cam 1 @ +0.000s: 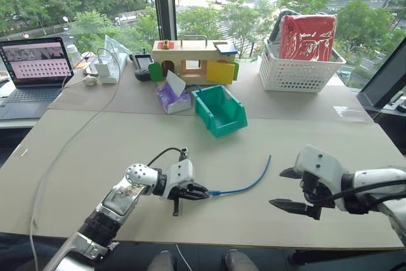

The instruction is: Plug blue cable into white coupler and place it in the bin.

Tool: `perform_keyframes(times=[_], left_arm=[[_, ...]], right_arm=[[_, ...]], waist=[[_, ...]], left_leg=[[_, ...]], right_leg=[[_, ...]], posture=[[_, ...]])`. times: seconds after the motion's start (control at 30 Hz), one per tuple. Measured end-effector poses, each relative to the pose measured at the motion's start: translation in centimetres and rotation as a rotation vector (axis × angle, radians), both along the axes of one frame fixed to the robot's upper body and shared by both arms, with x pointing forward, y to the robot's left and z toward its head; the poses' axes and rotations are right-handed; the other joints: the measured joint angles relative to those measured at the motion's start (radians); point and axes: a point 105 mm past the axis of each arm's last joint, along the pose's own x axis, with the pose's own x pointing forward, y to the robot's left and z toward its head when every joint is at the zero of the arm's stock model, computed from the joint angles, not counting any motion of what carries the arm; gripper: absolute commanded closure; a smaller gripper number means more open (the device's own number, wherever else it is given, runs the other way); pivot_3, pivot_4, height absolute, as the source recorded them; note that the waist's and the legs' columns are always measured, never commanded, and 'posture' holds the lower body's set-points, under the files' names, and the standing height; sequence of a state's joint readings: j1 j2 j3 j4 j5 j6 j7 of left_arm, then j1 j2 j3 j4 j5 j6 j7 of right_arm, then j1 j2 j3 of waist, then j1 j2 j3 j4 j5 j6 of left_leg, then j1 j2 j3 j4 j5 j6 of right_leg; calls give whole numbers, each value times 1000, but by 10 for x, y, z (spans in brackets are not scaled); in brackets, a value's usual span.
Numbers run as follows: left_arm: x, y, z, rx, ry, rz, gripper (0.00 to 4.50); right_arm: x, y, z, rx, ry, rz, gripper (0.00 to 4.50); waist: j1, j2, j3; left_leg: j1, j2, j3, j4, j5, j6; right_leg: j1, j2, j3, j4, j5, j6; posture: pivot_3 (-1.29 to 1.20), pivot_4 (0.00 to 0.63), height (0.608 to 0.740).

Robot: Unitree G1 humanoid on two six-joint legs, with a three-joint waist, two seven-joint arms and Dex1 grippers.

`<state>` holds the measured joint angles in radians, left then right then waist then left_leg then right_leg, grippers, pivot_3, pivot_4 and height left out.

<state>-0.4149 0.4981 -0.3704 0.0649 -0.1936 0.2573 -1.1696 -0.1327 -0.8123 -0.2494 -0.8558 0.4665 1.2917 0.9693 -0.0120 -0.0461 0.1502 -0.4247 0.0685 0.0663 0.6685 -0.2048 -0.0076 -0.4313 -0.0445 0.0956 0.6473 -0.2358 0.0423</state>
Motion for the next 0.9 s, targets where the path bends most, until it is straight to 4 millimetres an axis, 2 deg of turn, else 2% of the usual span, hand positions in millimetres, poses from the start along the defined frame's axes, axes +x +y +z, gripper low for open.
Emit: perform_keyframes(times=[0.07,0.17,0.23,0.33,0.4,0.43,0.5,0.63,0.67,0.9], left_arm=[[3,-12,8,-70,20,8,4496],[3,-23,27,-166,37,12,4496],[3,-26,34,-197,40,19,4496],[2,-38,46,-272,60,52,4496],[-1,-45,53,-335,109,79,4496],[-5,-51,59,-391,155,88,4496],[-12,-60,64,-432,196,74,4496],[-16,-59,58,-437,289,128,4496],[-14,-57,55,-429,308,152,4496],[-13,-55,55,-439,352,189,4496]], right_arm=[[-4,12,-3,190,66,-51,165],[-6,14,-14,369,153,-205,165],[-6,10,-22,438,188,-299,165],[-17,5,-45,519,280,-441,165],[-12,4,-42,658,257,-536,165],[-4,8,-39,794,242,-613,165],[1,7,-36,837,225,-650,165],[6,-21,-29,873,132,-824,165],[11,-23,-20,903,87,-829,165],[7,-5,-8,973,101,-700,165]], waist=[[1,0,0],[1,0,0],[0,1,-1],[0,2,-1],[-8,2,-1],[-16,4,-1],[-22,9,-1],[-28,9,-2],[-34,10,-2],[-35,10,-2]], left_leg=[[-2,0,-2,2,0,0],[-3,-1,-3,3,0,0],[-2,-1,-4,2,0,0],[-2,-1,-6,2,0,0],[0,0,-7,3,0,0],[1,0,-8,2,0,0],[0,-2,-11,3,0,0],[1,-2,-12,3,0,0],[1,-2,-12,3,0,0],[2,-3,-14,-1,0,0]], right_leg=[[1,0,-1,0,0,0],[1,0,-2,0,1,-2],[2,0,-2,0,1,-2],[4,0,-4,0,1,-2],[5,1,-4,0,-1,0],[5,2,-4,1,-2,2],[6,1,-4,1,-2,2],[7,1,-5,1,-2,3],[6,2,-5,1,-2,2],[7,2,-6,0,-4,0]], posture=[[0,150,716],[0,150,716],[0,150,716],[0,150,716],[0,150,716],[0,150,716],[0,150,716],[0,150,716],[0,150,716],[0,150,716]])
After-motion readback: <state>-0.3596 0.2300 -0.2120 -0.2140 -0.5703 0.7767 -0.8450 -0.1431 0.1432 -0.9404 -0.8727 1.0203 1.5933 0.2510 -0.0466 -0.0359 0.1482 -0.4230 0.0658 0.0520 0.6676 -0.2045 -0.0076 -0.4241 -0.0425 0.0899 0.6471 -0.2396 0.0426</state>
